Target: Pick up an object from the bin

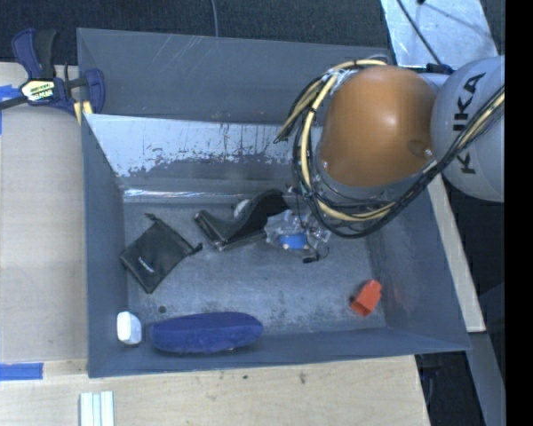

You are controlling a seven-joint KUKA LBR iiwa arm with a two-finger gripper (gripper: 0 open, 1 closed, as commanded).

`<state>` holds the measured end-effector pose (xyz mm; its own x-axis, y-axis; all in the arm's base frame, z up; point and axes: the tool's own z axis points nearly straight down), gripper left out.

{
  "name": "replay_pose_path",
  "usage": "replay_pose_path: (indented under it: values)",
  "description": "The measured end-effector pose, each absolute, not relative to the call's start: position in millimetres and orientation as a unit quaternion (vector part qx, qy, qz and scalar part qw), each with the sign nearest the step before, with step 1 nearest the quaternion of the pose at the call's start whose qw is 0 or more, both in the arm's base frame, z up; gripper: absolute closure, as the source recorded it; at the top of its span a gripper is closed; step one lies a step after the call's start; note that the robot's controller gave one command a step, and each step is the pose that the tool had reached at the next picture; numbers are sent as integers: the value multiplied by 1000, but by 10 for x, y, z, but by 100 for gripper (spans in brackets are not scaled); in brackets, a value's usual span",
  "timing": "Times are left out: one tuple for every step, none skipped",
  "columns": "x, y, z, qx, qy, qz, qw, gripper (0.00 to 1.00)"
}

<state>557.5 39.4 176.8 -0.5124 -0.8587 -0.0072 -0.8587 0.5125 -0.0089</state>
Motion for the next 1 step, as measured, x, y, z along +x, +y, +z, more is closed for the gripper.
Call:
replay_pose_path:
  values:
    - [5586, 394, 1776, -492, 871, 0, 3, 100]
